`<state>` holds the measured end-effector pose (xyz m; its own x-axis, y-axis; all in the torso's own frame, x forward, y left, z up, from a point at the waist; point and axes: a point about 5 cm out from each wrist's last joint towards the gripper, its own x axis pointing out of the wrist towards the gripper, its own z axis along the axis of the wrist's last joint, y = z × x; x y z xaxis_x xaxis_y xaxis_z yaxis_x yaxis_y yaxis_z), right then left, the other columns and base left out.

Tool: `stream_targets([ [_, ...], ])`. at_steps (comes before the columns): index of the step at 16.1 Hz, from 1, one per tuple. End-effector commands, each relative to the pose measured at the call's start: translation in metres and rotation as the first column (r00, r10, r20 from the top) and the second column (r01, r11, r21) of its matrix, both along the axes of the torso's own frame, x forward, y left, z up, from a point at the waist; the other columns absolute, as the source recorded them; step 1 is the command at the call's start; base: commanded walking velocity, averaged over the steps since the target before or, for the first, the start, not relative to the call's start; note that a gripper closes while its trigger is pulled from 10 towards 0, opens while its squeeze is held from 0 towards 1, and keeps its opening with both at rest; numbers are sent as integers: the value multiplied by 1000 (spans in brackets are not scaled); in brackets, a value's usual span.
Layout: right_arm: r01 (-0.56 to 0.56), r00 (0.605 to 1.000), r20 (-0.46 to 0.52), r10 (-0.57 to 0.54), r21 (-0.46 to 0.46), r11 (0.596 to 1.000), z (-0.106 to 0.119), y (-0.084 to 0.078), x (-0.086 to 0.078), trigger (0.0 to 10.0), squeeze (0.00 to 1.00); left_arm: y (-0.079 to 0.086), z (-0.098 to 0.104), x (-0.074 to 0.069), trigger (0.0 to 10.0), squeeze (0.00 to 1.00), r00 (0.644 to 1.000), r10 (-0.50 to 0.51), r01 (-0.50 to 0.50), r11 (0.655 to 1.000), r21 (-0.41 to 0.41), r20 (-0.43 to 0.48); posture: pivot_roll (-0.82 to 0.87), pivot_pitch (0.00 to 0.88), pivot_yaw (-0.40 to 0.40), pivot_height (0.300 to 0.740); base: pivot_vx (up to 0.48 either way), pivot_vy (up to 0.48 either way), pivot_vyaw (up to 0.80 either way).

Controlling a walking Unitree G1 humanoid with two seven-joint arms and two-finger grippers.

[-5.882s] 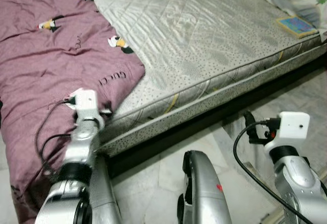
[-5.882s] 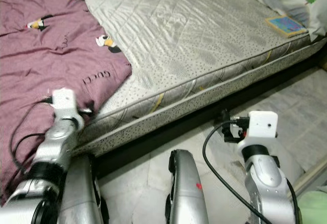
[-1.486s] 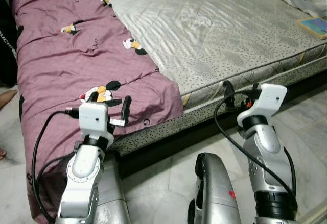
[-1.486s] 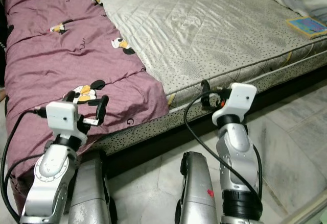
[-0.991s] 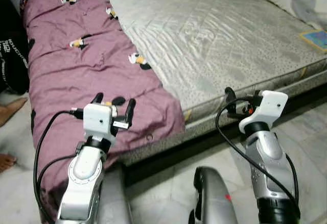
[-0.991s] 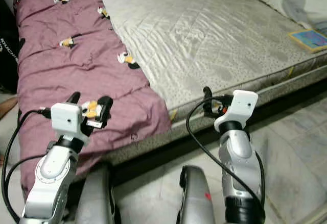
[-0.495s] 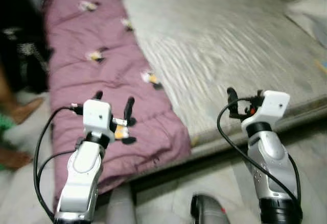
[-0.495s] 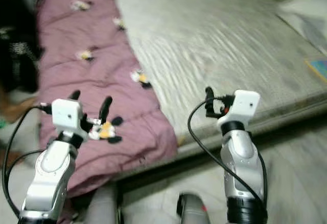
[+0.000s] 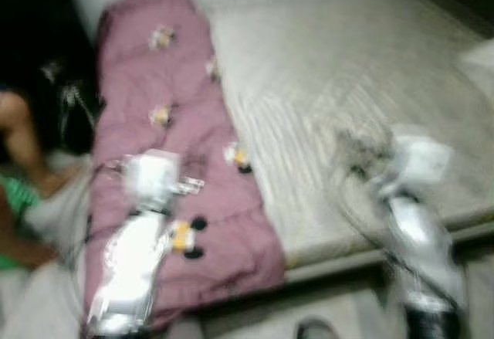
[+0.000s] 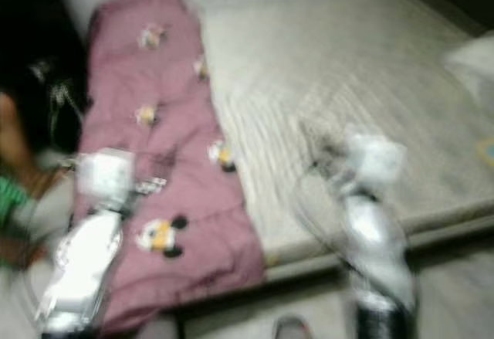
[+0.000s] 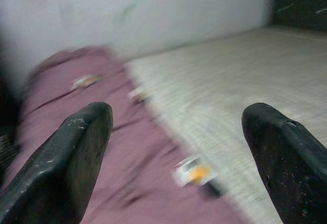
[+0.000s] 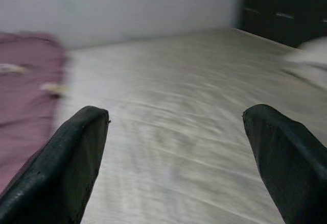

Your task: Clean up the room

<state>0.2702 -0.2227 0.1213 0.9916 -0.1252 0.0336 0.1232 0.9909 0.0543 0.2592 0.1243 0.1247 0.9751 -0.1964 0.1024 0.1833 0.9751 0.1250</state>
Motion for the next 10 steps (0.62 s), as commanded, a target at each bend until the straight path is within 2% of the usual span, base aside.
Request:
stream_targets([
  [1,-81,996,45,80,24,996,9,26,9,10000,0,24,-8,-3,10000,0,994,98,-96,994,55,-38,-35,0,31,740,0,0,0],
  [4,-48,999,18,48,-10,999,6,24,9,10000,0,24,-10,-3,10000,0,994,102,-100,994,54,-40,-35,0,29,740,0,0,0],
  [6,-67,997,19,68,-43,997,6,25,8,10000,0,24,-11,-3,10000,0,994,96,-93,994,51,-45,-37,0,32,740,0,0,0],
  [10,-83,996,24,85,-50,995,7,28,8,10000,0,24,-10,-3,10000,0,994,108,-106,991,83,-23,-33,0,34,740,0,0,800],
])
